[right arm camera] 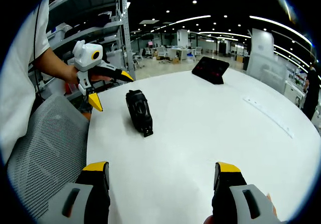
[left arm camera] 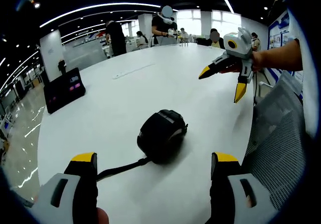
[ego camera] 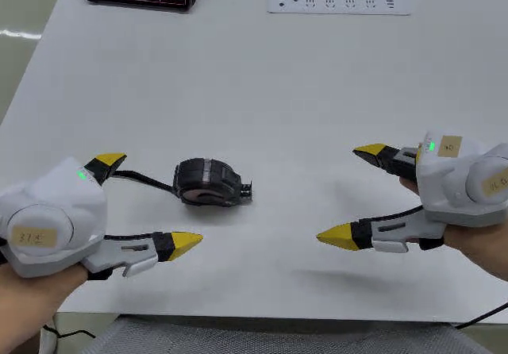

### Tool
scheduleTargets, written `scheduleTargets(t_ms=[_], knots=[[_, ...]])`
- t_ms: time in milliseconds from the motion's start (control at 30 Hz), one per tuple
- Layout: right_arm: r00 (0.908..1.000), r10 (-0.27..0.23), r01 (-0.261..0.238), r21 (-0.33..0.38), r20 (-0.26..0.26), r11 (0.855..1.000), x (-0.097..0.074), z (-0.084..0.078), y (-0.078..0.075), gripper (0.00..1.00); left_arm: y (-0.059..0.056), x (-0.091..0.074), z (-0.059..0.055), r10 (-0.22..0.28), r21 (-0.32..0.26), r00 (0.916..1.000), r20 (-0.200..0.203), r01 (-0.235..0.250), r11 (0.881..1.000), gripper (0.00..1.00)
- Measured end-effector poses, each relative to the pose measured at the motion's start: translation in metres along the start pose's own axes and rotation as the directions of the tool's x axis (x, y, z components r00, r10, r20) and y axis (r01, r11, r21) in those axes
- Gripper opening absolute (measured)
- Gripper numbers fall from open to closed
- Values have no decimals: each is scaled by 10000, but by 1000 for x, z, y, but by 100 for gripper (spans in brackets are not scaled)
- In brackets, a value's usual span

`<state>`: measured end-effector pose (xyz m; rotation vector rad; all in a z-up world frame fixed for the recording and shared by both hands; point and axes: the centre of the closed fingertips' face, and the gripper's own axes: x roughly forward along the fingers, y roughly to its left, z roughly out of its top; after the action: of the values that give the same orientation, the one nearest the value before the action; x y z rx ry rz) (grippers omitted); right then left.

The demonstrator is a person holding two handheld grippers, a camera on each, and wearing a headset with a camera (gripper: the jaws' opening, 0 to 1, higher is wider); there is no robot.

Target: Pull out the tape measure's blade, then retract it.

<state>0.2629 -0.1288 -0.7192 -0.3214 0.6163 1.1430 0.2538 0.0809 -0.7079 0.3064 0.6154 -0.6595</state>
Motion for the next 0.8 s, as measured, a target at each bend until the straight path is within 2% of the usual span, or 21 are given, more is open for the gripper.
scheduleTargets(t_ms=[333, 433, 800], knots=[[9997, -258, 257, 282, 53, 9993, -15, -4, -2, 87, -1, -5, 3, -205, 18, 9996, 214, 204, 9998, 99], [9994, -342, 342, 334, -20, 9989, -20, -7, -1, 88, -4, -8, 6, -453, -117, 9982, 388, 458, 9989, 99], [9989, -450, 458, 589, -153, 9972, -35, -20, 4, 92, -4, -16, -2, -626, -185, 9977, 262, 631, 9978, 99]])
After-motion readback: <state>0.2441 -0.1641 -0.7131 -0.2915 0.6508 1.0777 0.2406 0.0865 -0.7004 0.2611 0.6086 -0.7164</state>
